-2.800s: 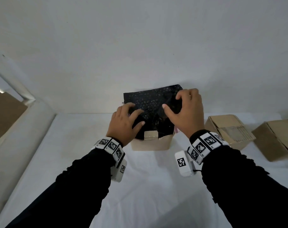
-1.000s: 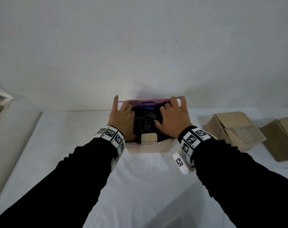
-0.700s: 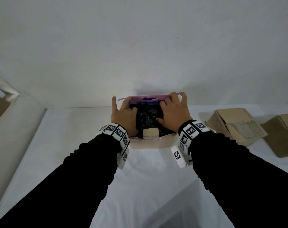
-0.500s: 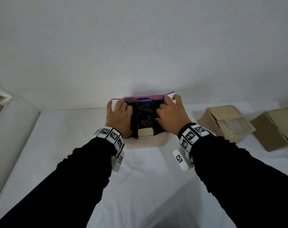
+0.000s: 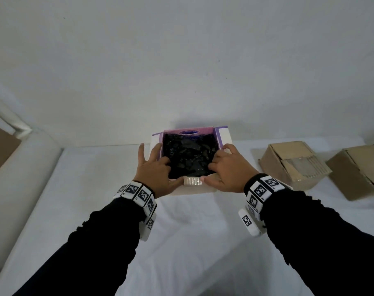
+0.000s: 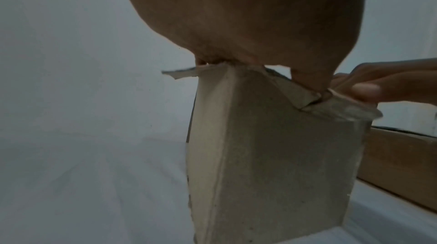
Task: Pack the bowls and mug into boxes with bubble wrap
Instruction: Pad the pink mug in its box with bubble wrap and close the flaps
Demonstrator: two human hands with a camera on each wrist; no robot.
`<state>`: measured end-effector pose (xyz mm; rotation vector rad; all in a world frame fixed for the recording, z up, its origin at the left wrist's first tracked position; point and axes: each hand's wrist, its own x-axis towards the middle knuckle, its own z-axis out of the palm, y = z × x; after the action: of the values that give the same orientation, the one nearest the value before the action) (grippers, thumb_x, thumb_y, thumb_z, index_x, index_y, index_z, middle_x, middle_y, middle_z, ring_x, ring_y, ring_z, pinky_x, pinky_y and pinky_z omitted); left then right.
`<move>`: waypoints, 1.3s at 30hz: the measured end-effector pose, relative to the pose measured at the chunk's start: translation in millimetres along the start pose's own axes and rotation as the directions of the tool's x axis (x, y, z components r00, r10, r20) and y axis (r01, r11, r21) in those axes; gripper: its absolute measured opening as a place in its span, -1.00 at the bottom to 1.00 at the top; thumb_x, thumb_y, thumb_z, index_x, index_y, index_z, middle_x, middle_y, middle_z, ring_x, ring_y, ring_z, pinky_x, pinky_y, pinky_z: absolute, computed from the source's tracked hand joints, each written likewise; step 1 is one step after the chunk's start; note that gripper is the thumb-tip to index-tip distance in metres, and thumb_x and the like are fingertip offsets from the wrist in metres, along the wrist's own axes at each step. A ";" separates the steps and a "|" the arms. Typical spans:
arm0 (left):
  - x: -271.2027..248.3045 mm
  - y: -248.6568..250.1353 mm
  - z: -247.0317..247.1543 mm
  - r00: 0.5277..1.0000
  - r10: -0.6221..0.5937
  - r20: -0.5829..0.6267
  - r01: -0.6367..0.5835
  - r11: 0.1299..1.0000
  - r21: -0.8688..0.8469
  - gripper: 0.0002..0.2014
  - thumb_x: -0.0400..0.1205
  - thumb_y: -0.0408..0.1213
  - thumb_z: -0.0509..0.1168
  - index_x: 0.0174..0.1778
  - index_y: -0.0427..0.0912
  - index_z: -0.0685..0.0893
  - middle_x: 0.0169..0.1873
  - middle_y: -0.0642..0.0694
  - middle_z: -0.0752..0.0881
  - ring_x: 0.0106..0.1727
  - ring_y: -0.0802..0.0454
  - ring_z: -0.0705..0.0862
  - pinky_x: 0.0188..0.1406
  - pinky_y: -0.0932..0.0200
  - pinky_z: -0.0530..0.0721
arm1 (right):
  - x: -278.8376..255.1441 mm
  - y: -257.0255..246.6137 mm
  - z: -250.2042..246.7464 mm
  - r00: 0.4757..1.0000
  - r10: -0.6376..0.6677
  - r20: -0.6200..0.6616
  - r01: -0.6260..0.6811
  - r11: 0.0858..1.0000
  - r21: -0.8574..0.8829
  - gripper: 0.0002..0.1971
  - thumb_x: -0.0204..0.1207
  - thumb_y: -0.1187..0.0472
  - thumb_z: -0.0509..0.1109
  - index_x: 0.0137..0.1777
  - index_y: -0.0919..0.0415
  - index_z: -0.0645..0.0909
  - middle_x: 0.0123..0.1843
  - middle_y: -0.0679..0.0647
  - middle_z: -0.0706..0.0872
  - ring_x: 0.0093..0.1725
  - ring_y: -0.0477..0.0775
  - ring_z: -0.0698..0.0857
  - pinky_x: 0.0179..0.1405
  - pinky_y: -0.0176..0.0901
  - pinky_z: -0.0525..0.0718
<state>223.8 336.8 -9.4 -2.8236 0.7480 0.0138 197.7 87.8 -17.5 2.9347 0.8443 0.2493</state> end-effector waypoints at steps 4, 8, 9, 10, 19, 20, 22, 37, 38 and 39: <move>-5.0 0.4 -5.5 0.997 0.041 0.065 -0.041 0.999 -0.004 -0.02 0.24 0.70 -0.28 0.14 0.18 0.75 0.28 0.20 0.54 0.65 -0.15 -0.06 0.44 -0.51 -0.40 | -2.8 1.8 1.5 0.994 -0.034 0.105 0.038 0.999 -0.030 -0.53 0.38 -0.30 0.27 0.01 0.07 0.63 -0.25 -0.04 0.73 0.09 0.09 0.57 0.43 0.23 0.15; -14.1 0.5 -8.4 0.994 0.045 0.096 -0.043 0.999 -0.019 -0.05 0.28 0.63 -0.35 0.12 0.19 0.75 0.25 0.21 0.58 0.64 -0.15 -0.03 0.48 -0.49 -0.32 | -1.3 -2.9 0.3 0.994 -0.055 0.096 0.056 0.998 -0.014 -0.59 0.40 -0.03 0.36 0.24 -0.01 0.45 -0.23 0.05 0.70 0.00 0.17 0.63 0.43 0.17 0.08; -18.1 1.1 -6.7 0.996 0.021 0.086 -0.015 0.997 -0.075 -0.05 0.32 0.61 -0.37 0.02 0.17 0.79 0.20 0.24 0.59 0.63 -0.11 -0.02 0.48 -0.46 -0.31 | -2.6 -6.8 0.2 0.993 -0.073 0.090 0.075 0.997 -0.015 -0.60 0.41 0.01 0.35 0.25 -0.04 0.41 -0.26 0.02 0.71 -0.05 0.17 0.64 0.44 0.17 0.07; -21.7 2.2 -5.3 0.997 -0.008 0.073 0.018 0.991 -0.133 -0.04 0.35 0.61 -0.40 -0.10 0.14 0.82 0.14 0.26 0.60 0.63 -0.07 -0.01 0.49 -0.44 -0.31 | -4.6 -10.5 0.5 0.992 -0.097 0.074 0.098 0.995 -0.015 -0.61 0.42 0.05 0.33 0.24 -0.06 0.38 -0.30 0.00 0.71 -0.09 0.16 0.65 0.45 0.18 0.07; -35.2 19.9 -6.8 0.995 -0.040 0.097 0.040 0.999 -0.004 -0.05 0.33 0.65 -0.28 0.27 0.16 0.68 0.25 0.12 0.59 0.63 -0.27 -0.02 0.45 -0.49 -0.41 | -16.4 -22.3 9.7 0.992 -0.123 -0.008 0.123 0.991 -0.053 -0.90 0.36 0.16 0.43 -0.13 -0.01 0.66 -0.17 -0.06 0.65 -0.01 0.12 0.58 0.33 0.22 0.33; -33.7 19.8 -7.2 0.993 -0.051 0.104 0.054 0.998 -0.028 -0.05 0.36 0.63 -0.33 0.24 0.16 0.70 0.20 0.14 0.63 0.62 -0.26 0.00 0.44 -0.47 -0.44 | -15.6 -22.9 5.4 0.992 -0.127 -0.004 0.127 0.992 -0.030 -0.91 0.37 0.09 0.37 -0.15 0.00 0.67 -0.11 -0.04 0.63 0.00 0.12 0.55 0.26 0.20 0.37; -29.7 16.3 -8.3 0.992 -0.076 0.097 0.086 0.991 -0.102 -0.08 0.46 0.52 -0.43 0.05 0.15 0.78 0.07 0.19 0.70 0.60 -0.18 0.05 0.44 -0.42 -0.46 | -7.8 -20.8 -8.5 0.996 -0.088 0.022 0.085 0.989 0.118 -0.72 0.40 -0.06 0.18 -0.18 -0.01 0.70 -0.06 -0.07 0.60 0.01 0.08 0.52 0.17 0.17 0.40; 1.7 -16.5 -15.1 0.989 -0.134 0.054 0.137 0.990 -0.041 0.04 0.16 0.61 0.12 0.53 0.11 0.30 0.62 0.14 0.13 0.65 -0.25 -0.24 0.41 -0.54 -0.42 | 115.1 -32.9 8.2 0.941 -0.059 0.332 0.011 0.990 0.142 -0.41 0.49 0.07 0.31 0.55 -0.01 0.35 0.54 -0.01 0.49 0.48 0.11 0.48 0.44 0.15 0.40; 2.8 -15.9 -13.9 0.991 -0.125 0.049 0.127 0.991 -0.032 0.03 0.17 0.62 0.10 0.52 0.11 0.32 0.59 0.14 0.19 0.65 -0.25 -0.21 0.42 -0.54 -0.42 | 113.8 -32.7 14.0 0.937 -0.046 0.348 0.001 0.992 0.129 -0.44 0.51 0.08 0.30 0.53 -0.01 0.39 0.52 -0.02 0.51 0.46 0.11 0.50 0.43 0.13 0.42; 4.4 -15.6 -13.0 0.992 -0.117 0.042 0.118 0.993 -0.019 0.03 0.17 0.63 0.07 0.52 0.12 0.34 0.56 0.14 0.25 0.66 -0.25 -0.18 0.41 -0.54 -0.43 | 112.9 -32.8 17.7 0.937 -0.042 0.346 -0.008 0.990 0.141 -0.49 0.51 0.10 0.28 0.50 -0.02 0.43 0.49 -0.02 0.54 0.44 0.10 0.53 0.41 0.11 0.46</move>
<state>234.7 345.1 6.2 -2.8739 0.5750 0.0606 278.0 175.2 -23.6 2.9605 0.8606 -0.3383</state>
